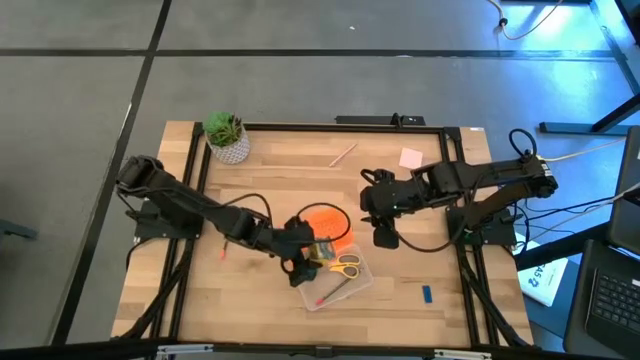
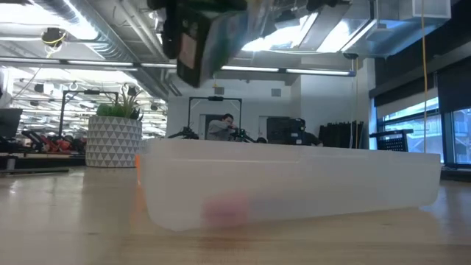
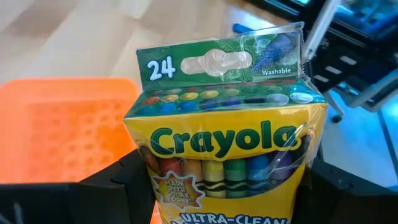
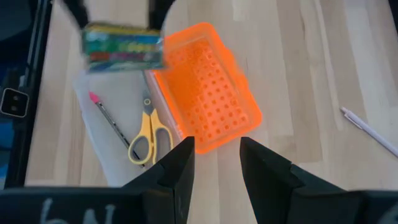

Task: Pack school essentials
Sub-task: Put the yellow crayon box into the orange supply box, then adjust the orange supply box

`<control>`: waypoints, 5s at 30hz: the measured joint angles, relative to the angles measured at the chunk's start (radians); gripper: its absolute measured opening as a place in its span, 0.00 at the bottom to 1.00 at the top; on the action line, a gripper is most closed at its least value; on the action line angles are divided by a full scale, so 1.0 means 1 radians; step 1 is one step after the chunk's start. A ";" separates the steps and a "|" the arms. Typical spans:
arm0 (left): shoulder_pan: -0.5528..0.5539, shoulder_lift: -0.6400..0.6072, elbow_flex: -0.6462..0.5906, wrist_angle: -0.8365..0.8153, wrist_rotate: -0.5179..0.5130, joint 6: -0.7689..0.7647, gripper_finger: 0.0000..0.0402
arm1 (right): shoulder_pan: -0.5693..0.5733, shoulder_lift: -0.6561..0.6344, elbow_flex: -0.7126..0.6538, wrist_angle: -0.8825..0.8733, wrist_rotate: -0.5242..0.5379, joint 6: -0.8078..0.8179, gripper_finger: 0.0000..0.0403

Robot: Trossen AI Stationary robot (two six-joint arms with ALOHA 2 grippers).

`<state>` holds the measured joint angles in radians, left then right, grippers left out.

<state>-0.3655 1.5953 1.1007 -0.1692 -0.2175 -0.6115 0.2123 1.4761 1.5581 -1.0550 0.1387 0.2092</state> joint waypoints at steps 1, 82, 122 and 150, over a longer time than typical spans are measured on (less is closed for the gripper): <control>-0.001 0.013 0.000 0.009 0.006 0.006 0.64 | 0.000 0.000 0.000 -0.003 0.000 0.000 0.32; -0.081 0.216 -0.002 -0.057 0.081 0.039 0.65 | 0.000 0.000 0.000 0.080 -0.290 -0.163 0.32; -0.072 0.157 -0.002 -0.075 0.097 0.001 0.99 | 0.000 0.000 -0.001 0.079 -0.290 -0.162 0.32; 0.193 0.042 -0.002 -0.482 0.243 0.213 0.97 | 0.000 0.001 -0.001 0.112 -0.290 -0.162 0.32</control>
<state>-0.1723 1.6375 1.0992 -0.6510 0.0254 -0.3986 0.2123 1.4773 1.5570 -0.9429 -0.1509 0.0472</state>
